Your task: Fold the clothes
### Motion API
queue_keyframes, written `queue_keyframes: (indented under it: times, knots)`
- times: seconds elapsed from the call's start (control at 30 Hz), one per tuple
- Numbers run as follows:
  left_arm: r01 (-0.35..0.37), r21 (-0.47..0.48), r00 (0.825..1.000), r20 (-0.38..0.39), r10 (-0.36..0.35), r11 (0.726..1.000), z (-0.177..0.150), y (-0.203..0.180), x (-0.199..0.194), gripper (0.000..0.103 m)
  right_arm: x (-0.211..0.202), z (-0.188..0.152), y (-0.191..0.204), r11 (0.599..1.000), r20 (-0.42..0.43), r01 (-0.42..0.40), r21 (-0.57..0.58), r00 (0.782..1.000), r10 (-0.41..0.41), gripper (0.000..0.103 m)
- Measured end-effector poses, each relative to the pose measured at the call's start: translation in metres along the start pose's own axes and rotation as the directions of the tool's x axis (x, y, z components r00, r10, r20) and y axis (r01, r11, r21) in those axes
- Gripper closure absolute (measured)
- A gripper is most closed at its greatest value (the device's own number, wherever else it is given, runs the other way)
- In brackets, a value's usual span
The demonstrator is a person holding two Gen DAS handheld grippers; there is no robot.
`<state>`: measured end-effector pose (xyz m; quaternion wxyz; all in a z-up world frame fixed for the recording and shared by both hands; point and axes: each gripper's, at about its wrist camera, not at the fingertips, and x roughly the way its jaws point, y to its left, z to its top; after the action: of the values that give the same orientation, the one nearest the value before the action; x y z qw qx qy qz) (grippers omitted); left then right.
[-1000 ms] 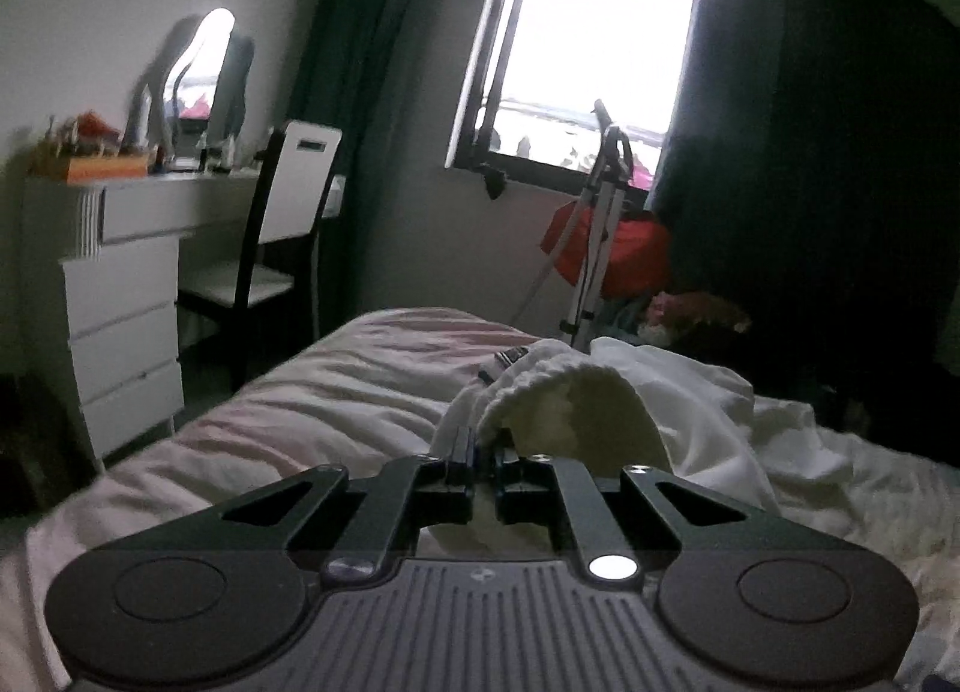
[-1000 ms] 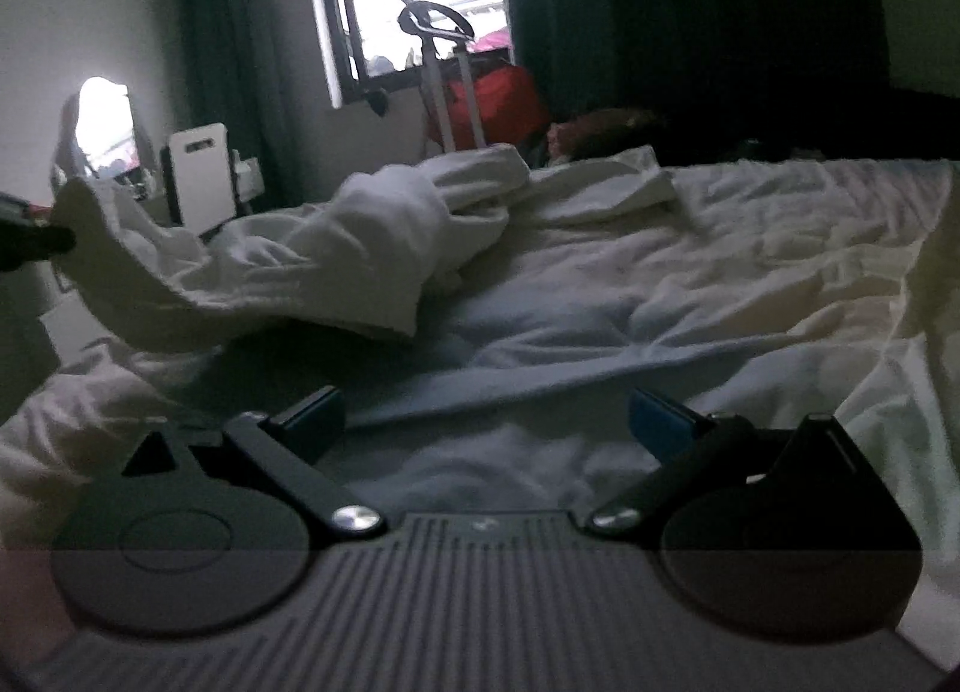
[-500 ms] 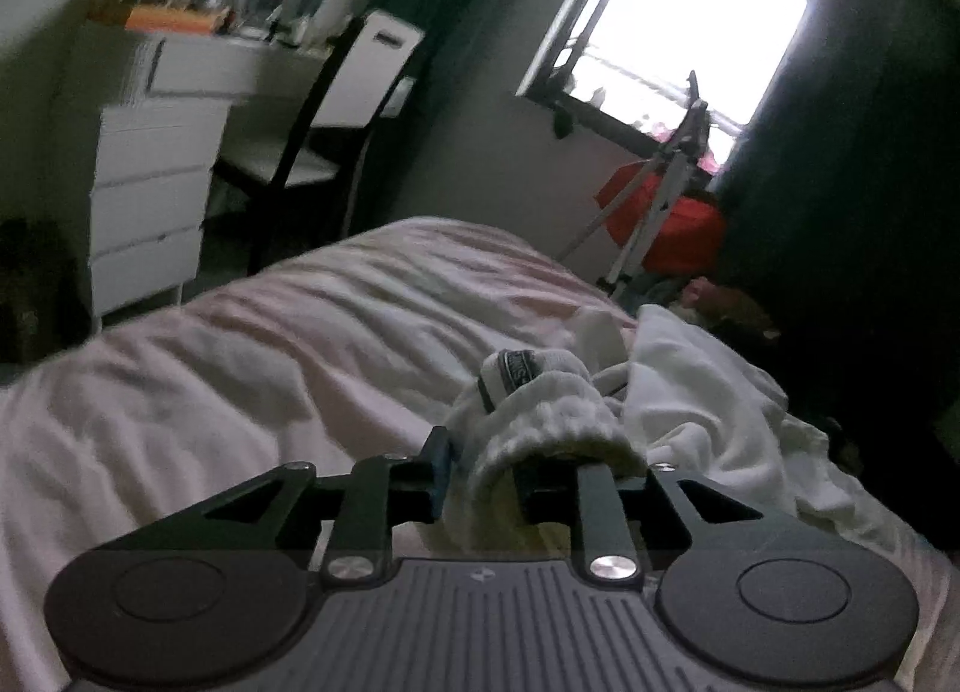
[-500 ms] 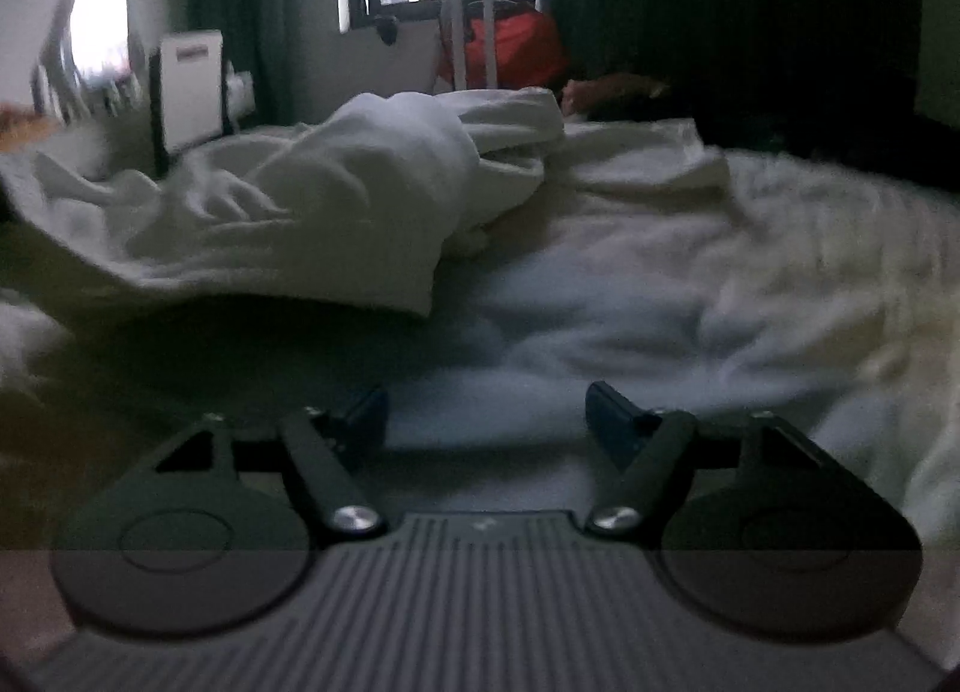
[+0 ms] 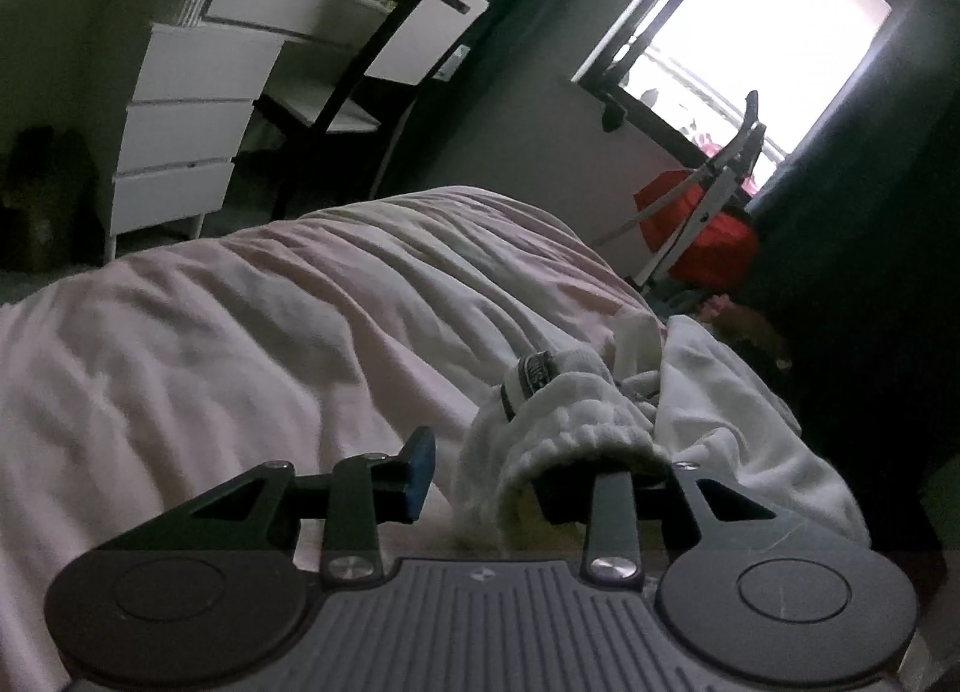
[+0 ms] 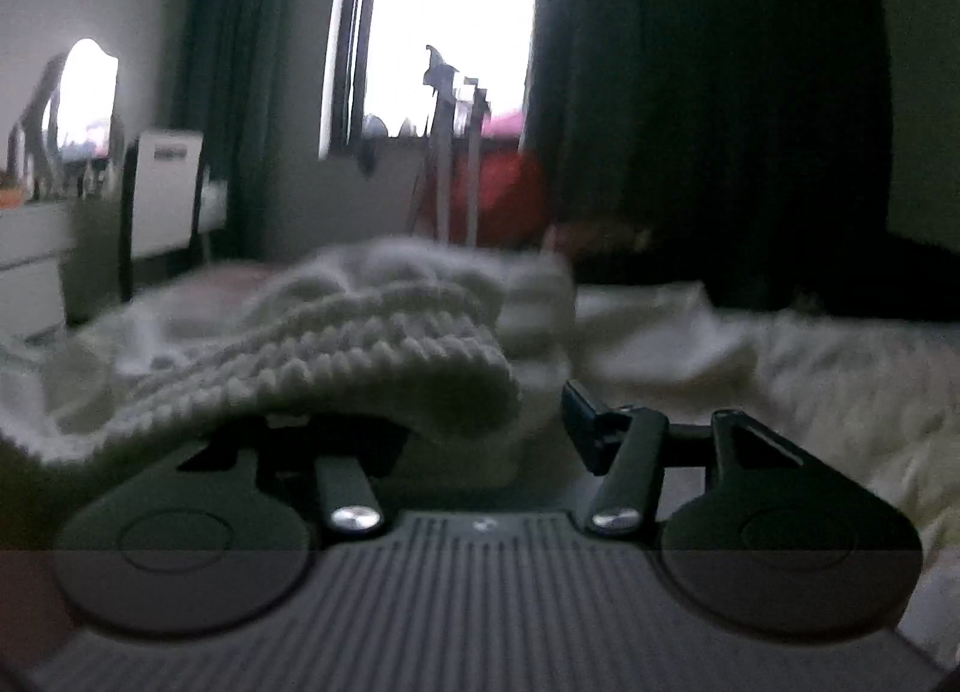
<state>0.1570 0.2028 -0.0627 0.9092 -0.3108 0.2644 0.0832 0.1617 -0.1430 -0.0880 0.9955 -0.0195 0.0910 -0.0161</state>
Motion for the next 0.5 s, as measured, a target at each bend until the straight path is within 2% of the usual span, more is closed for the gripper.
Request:
queue_keyframes:
  times: [0.07, 0.2, 0.3, 0.43, 0.5]
  knots:
    - [0.006, -0.02, 1.0, -0.004, -0.006, 1.0, 0.0, 0.003, 0.0, 0.067, -0.009, 0.011, 0.003, 1.0, 0.07, -0.009, -0.016, 0.998, 0.01, 0.046]
    - [0.023, -0.048, 1.0, -0.019, -0.024, 0.999, 0.001, 0.007, -0.001, 0.072, -0.022, 0.032, 0.007, 0.996, 0.096, -0.073, -0.044, 0.992, 0.077, 0.046]
    - [0.027, -0.056, 1.0, -0.015, -0.028, 0.998, 0.001, 0.007, -0.003, 0.073, -0.023, 0.04, 0.007, 0.994, 0.048, -0.095, -0.045, 0.994, 0.098, 0.046]
    - [0.019, -0.055, 1.0, -0.01, -0.02, 0.998, 0.0, 0.007, -0.005, 0.073, -0.025, 0.04, 0.004, 0.996, -0.002, -0.032, -0.08, 0.999, 0.032, 0.046]
    - [0.018, -0.06, 1.0, -0.013, -0.018, 0.998, 0.0, 0.009, -0.005, 0.073, -0.033, 0.037, -0.001, 0.997, -0.018, -0.063, -0.04, 0.998, 0.062, 0.046]
